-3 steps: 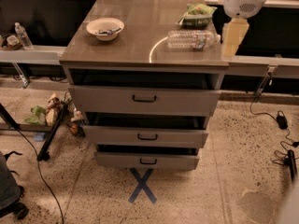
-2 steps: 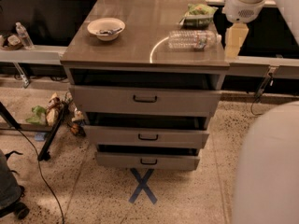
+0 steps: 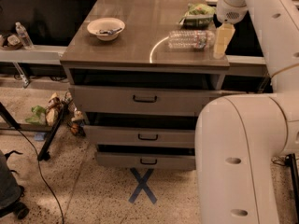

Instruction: Move water bottle near paper bowl

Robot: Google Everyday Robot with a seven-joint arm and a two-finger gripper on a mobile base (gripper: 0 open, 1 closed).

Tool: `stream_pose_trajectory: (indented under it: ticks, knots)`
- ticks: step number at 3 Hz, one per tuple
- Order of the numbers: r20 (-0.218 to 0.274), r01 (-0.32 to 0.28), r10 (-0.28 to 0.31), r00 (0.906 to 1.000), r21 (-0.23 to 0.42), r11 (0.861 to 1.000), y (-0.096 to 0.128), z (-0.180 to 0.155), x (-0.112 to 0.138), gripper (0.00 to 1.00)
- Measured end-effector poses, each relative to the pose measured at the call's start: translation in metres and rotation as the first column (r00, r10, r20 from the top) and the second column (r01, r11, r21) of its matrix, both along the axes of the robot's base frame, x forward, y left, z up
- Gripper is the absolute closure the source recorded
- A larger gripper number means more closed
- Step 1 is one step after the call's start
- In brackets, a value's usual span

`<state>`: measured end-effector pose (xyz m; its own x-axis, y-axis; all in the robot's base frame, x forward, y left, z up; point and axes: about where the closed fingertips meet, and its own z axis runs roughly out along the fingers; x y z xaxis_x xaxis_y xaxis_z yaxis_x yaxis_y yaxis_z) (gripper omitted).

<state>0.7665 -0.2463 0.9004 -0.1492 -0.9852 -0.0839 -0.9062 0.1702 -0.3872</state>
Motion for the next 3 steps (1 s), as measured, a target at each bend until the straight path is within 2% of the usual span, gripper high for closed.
stream_pose_trajectory:
  ticks: [1,2,3]
  knots:
    - [0.073,-0.008,0.004,0.9973,0.056,0.998,0.005,0.014,0.013,0.00]
    - [0.125,-0.034,0.017,0.9921,0.133,0.991,0.018,0.023,0.021,0.00]
    - [0.129,-0.061,0.037,0.9910,0.191,0.980,0.041,0.013,0.032,0.00]
